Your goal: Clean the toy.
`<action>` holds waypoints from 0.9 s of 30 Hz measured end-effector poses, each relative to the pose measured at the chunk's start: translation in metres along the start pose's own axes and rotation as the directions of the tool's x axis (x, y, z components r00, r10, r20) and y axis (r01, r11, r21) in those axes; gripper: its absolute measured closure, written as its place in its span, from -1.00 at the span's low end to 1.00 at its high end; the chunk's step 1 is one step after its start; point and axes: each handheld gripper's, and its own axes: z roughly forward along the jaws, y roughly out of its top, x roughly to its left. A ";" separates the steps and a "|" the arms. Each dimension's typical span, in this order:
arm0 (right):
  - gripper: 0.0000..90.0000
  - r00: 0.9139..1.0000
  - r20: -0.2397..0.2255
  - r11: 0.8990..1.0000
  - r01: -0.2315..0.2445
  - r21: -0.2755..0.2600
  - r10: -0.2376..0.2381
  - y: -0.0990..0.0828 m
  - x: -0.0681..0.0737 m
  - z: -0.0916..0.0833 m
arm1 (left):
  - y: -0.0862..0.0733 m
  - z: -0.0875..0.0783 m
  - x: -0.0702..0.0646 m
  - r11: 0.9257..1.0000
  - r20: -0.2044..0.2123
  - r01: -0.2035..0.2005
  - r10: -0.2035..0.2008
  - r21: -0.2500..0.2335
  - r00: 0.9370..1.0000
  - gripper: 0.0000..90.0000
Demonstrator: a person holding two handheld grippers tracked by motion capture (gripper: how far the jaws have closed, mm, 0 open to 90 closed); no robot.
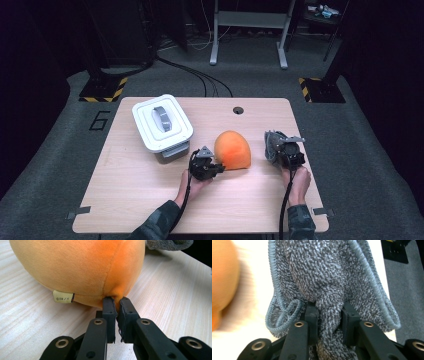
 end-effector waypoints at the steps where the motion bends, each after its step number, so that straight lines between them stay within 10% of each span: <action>1: 0.58 1.000 0.009 1.000 0.003 0.008 -0.003 0.001 -0.003 0.002 | 0.000 0.000 0.000 1.000 0.000 0.000 0.000 0.001 1.000 0.87; 7: 0.52 0.999 0.043 0.997 -0.031 0.071 0.028 0.004 -0.015 0.019 | -0.001 0.000 0.001 1.000 0.000 0.003 -0.003 0.001 1.000 0.85; 13: 0.03 0.998 0.023 0.990 -0.061 0.128 0.059 -0.003 -0.019 0.040 | 0.000 -0.002 0.000 1.000 0.004 0.013 -0.013 0.004 1.000 0.62; 27: -0.86 0.990 -0.125 0.996 -0.078 -0.034 0.073 -0.027 -0.024 -0.004 | 0.001 -0.021 -0.006 0.998 -0.012 0.054 -0.054 -0.013 0.998 -0.37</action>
